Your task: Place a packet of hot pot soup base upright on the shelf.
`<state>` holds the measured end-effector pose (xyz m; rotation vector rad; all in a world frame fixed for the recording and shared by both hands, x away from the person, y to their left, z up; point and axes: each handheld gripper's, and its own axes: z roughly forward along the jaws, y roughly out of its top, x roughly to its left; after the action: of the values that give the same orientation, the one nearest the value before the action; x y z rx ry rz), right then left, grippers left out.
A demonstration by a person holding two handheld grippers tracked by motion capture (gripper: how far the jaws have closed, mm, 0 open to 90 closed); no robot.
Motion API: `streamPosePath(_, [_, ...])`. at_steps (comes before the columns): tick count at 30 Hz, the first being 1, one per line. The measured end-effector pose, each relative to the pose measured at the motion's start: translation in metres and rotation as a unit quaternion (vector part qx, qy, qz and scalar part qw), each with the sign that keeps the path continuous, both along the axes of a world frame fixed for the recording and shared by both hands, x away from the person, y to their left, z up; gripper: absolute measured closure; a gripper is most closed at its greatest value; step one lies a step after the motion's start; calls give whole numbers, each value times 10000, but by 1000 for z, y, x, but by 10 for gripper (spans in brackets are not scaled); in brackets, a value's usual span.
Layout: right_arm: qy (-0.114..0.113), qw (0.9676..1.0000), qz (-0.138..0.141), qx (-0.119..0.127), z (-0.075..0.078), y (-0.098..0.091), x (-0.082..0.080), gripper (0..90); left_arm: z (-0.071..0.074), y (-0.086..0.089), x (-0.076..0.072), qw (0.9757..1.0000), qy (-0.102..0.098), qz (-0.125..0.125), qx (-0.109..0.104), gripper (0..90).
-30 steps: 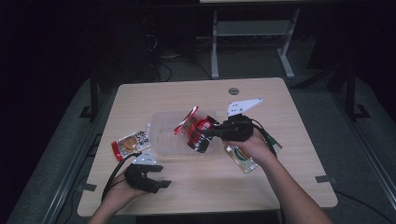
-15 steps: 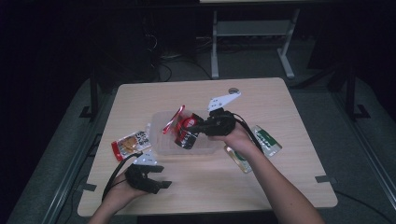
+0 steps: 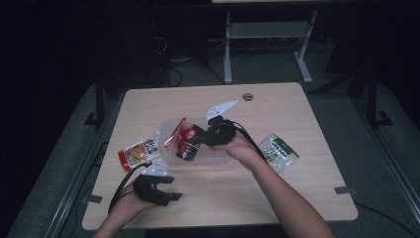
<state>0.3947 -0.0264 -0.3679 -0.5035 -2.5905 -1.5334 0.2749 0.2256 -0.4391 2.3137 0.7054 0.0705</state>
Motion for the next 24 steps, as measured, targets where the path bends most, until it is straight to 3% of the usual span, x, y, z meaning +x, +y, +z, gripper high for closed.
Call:
streamPosePath(13, [92, 9998, 42, -165, -7, 17, 8, 883, 0, 0, 0, 10000, -16, -26, 11, 313])
streamPosePath(24, [182, 9998, -78, -51, -9, 20, 16, 831, 0, 0, 0, 10000, -22, -40, 15, 314])
